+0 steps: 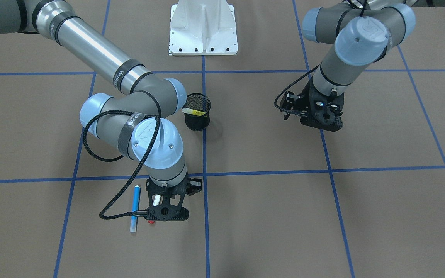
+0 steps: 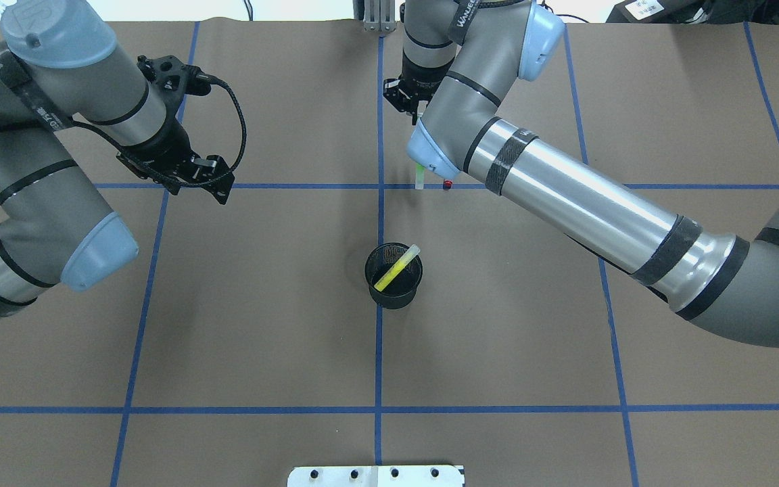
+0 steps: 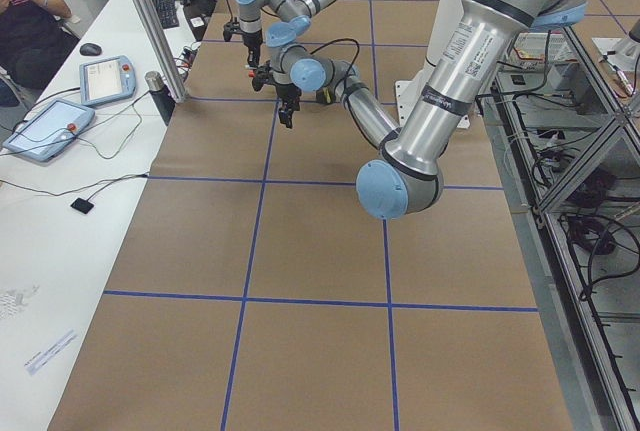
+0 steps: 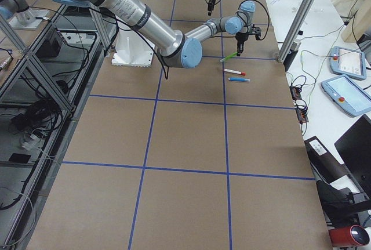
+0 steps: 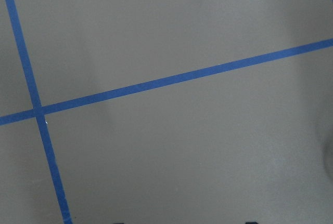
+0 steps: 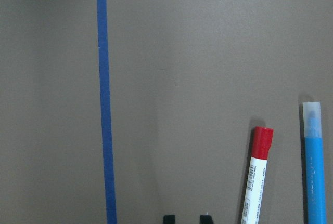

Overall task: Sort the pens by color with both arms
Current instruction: 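Lower the green highlighter beside the white marker with the right gripper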

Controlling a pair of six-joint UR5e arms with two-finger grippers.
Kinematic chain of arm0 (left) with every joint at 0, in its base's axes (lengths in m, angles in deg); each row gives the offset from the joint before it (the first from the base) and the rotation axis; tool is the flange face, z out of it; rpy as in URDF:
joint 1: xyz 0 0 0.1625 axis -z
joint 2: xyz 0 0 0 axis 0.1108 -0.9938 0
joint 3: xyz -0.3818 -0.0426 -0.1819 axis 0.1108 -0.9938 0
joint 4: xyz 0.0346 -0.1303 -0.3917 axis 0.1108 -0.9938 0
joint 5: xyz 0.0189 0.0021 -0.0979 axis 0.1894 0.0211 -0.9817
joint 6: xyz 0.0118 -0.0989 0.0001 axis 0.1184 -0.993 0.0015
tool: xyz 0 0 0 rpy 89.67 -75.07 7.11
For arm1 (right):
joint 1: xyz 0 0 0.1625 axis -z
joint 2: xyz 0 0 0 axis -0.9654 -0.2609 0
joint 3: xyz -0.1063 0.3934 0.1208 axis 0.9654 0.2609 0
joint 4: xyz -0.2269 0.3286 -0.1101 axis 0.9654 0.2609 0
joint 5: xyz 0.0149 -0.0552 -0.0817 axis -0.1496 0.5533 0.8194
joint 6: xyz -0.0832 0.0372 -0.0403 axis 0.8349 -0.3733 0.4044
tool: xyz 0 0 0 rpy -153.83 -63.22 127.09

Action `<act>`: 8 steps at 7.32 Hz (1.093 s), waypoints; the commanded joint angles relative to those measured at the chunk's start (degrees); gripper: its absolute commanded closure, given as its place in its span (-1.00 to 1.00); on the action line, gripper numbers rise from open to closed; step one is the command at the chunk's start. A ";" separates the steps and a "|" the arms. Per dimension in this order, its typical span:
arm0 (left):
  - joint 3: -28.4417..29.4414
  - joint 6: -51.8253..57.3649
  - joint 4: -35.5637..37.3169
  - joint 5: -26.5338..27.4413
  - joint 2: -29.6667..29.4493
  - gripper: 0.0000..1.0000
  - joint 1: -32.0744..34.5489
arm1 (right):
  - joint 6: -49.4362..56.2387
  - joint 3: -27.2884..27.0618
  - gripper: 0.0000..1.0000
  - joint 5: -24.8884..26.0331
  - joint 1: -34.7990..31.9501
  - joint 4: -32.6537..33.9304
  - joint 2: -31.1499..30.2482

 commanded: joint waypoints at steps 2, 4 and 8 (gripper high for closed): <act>0.02 0.01 0.00 0.00 -0.04 -0.66 0.00 | -0.01 0.04 0.43 0.98 0.31 -1.19 -0.23; -0.06 -0.08 0.00 0.00 -0.04 -0.66 0.00 | -0.01 -0.05 0.17 1.59 0.31 -1.47 -0.49; 0.02 -2.70 -0.09 -0.09 -1.61 -0.66 -1.22 | 3.74 -4.76 -0.19 1.95 -0.48 -1.38 -3.72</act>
